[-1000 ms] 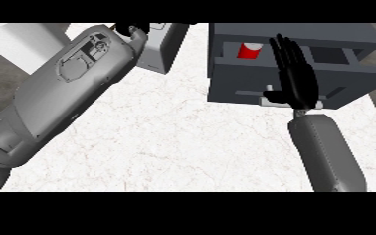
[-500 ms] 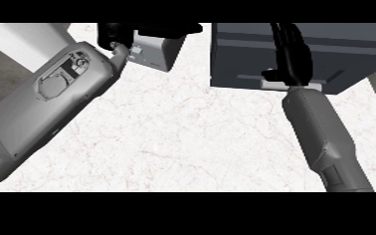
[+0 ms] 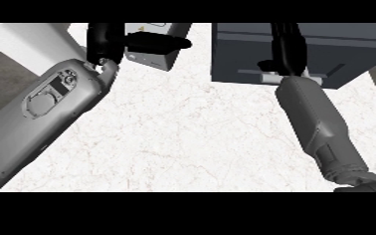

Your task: Pick up the can, place it into the drawer and close the drawer

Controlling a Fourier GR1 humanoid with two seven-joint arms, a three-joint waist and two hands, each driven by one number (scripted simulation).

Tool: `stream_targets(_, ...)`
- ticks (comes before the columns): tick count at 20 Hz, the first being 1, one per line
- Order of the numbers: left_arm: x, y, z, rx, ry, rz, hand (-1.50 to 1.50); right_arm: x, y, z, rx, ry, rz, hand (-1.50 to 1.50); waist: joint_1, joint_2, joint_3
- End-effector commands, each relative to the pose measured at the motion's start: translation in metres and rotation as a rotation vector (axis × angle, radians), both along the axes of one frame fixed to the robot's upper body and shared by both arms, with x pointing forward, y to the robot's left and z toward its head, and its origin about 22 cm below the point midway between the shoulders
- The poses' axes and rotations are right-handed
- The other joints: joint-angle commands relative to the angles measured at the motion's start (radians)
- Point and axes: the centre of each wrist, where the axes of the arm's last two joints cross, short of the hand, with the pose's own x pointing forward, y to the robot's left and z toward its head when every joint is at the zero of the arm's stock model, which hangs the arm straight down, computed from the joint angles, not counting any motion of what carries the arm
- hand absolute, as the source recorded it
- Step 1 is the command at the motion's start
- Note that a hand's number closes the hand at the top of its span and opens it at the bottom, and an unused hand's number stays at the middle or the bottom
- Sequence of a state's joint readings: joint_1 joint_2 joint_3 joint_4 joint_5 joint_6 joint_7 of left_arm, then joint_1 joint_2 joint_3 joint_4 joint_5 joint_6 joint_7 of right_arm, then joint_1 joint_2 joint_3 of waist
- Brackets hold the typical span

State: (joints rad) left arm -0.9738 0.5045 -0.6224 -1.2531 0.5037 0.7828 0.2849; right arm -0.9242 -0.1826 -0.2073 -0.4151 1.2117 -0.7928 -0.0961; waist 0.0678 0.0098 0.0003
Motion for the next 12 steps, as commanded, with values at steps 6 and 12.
stream_targets(6, -0.016, 0.013, -0.015, 0.008, 0.011, -0.015, -1.5, 0.029, 0.009, 0.053, 0.011, 0.016, 0.02, -1.5, 0.033, 0.02, 0.002)
stream_targets(12, -0.019, 0.015, -0.013, -0.007, -0.004, -0.019, -1.5, 0.029, 0.015, 0.049, 0.023, 0.023, 0.069, -1.5, 0.027, 0.023, 0.003)
